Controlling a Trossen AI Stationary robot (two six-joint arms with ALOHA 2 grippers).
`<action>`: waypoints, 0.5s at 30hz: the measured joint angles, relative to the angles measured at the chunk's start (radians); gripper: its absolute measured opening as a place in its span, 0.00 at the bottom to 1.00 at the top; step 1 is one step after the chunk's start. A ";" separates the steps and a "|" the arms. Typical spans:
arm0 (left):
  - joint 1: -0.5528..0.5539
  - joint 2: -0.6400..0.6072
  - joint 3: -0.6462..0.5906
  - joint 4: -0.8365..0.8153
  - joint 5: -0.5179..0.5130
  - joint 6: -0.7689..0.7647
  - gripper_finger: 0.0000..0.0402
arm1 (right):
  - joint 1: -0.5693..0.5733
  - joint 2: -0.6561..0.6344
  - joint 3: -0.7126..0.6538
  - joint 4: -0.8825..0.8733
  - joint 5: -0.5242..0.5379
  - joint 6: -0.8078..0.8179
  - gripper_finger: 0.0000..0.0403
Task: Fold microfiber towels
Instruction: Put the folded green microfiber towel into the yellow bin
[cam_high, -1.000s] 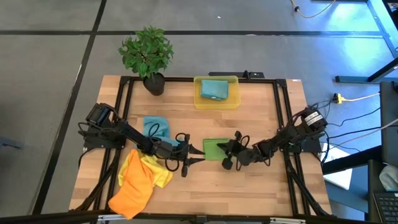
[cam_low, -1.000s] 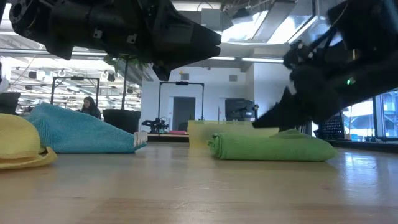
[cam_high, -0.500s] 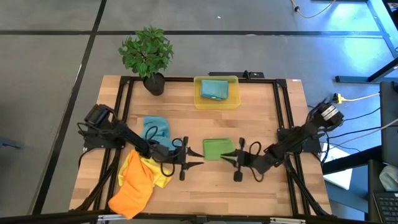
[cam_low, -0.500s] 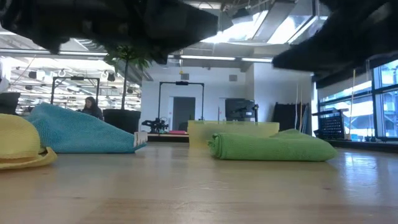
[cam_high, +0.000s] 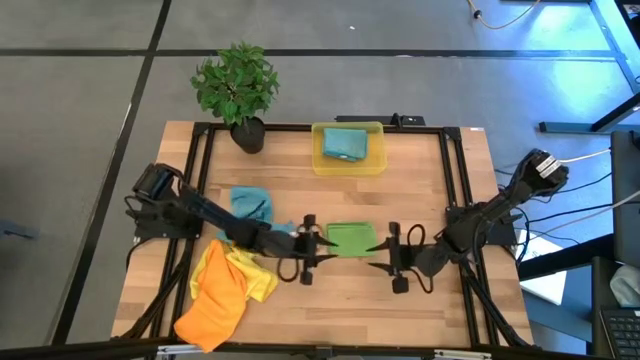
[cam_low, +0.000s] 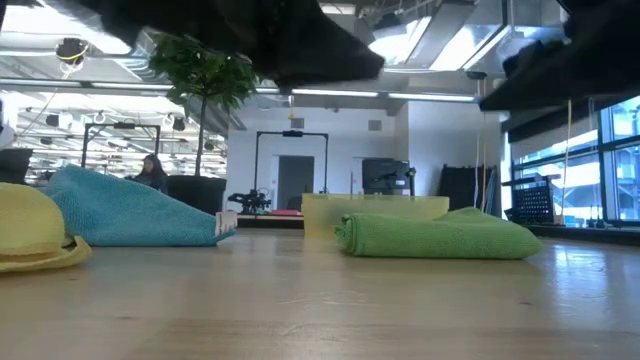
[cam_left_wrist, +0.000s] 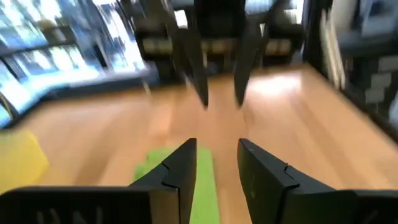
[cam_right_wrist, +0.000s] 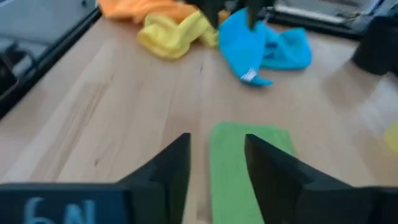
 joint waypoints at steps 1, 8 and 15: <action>0.009 0.000 0.033 -0.089 0.026 -0.014 0.27 | 0.002 0.007 0.000 -0.015 -0.013 0.005 0.43; 0.014 0.023 0.176 -0.441 0.086 -0.032 0.27 | 0.047 0.055 0.000 -0.138 -0.022 0.045 0.60; 0.012 0.082 0.188 -0.509 0.132 0.042 0.30 | 0.064 0.179 0.000 -0.133 -0.014 0.023 0.68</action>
